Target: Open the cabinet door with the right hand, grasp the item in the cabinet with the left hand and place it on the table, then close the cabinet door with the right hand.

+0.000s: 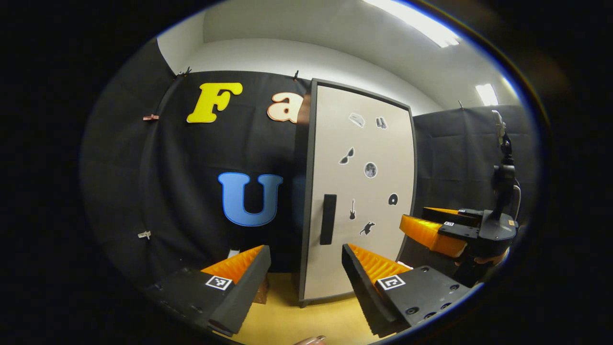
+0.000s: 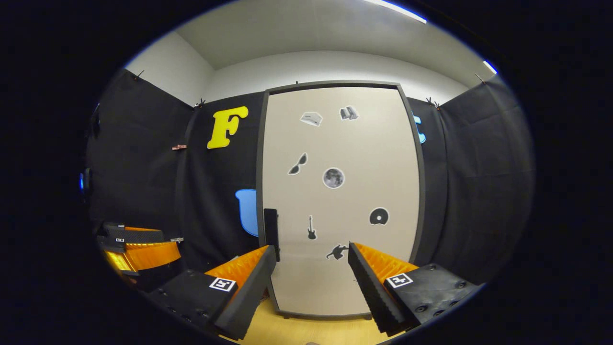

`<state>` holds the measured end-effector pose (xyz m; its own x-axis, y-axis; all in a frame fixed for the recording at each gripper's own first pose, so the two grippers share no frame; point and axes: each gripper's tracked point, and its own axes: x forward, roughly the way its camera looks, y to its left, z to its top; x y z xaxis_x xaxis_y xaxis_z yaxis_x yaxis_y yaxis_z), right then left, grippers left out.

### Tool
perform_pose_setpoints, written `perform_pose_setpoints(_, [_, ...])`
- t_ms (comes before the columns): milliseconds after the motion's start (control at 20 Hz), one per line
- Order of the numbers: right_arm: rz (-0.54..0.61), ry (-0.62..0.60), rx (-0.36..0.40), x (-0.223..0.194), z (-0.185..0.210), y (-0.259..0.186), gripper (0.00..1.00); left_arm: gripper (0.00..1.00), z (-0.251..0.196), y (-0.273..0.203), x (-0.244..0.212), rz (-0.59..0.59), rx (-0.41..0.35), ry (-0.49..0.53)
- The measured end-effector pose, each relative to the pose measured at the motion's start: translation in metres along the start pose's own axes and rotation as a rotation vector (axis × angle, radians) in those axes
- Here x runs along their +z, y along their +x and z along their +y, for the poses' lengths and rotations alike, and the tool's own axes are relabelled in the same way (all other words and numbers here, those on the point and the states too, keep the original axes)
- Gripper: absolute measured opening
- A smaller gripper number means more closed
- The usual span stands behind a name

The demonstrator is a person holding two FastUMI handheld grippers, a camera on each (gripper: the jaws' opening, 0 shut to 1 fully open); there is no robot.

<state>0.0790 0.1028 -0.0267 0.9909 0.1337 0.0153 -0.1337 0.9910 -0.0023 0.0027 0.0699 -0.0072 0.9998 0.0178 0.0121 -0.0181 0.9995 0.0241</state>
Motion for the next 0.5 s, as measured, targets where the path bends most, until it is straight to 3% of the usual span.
perform_pose_setpoints(250, [-0.003, 0.009, -0.026, -0.015, 0.038, 0.041, 0.97, 0.94, 0.039, -0.002, -0.008, 0.001, -0.020, -0.019])
perform_pose_setpoints(500, [-0.011, -0.015, -0.071, -0.035, 0.059, 0.092, 0.97, 0.94, 0.079, 0.002, -0.013, -0.001, 0.010, -0.025])
